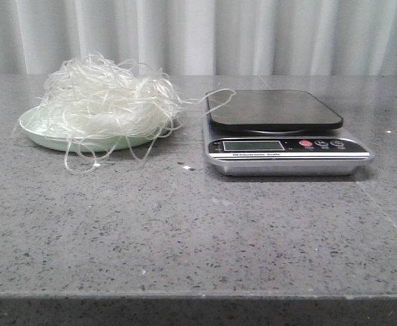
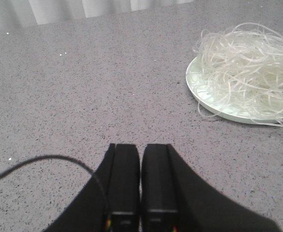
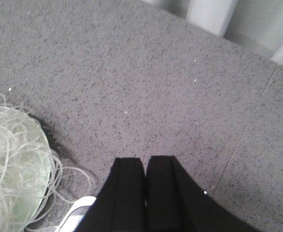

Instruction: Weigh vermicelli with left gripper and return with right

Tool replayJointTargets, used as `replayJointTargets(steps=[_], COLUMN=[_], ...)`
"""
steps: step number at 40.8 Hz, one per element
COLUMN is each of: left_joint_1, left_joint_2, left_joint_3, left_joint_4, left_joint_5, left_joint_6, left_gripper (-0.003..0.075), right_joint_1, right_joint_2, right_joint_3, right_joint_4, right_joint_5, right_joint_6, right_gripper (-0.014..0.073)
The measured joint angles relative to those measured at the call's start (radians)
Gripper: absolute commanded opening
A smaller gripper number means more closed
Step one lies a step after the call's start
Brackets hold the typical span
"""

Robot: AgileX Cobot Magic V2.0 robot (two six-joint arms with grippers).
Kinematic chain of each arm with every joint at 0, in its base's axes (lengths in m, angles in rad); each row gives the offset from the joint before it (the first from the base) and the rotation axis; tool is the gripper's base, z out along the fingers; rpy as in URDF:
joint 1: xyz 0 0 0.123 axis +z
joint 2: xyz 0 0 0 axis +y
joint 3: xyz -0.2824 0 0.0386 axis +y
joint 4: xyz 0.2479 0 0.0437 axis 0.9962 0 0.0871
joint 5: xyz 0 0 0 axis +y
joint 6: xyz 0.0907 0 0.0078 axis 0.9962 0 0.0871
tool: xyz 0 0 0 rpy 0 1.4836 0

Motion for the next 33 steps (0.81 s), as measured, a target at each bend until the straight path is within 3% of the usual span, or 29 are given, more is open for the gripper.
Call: replayJointTargets(steps=[10,21,33], left_joint_1=[0.0,0.0,0.0], left_joint_2=[0.0,0.0,0.0], left_joint_3=[0.0,0.0,0.0], left_joint_4=[0.0,0.0,0.0], left_joint_5=[-0.002,-0.014,-0.032], left_joint_6=[0.0,0.0,0.0], left_gripper=[0.0137,0.0137,0.0137], right_joint_1=[0.0,0.0,0.0], right_joint_2=[-0.186,-0.534,-0.92], right_joint_3=[0.363,0.816,1.219], right_joint_4=[-0.002,-0.002,-0.002], right_joint_5=[-0.228,-0.499,-0.668], right_joint_6=[0.0,0.0,0.0], right_gripper=[0.015,0.015,0.015])
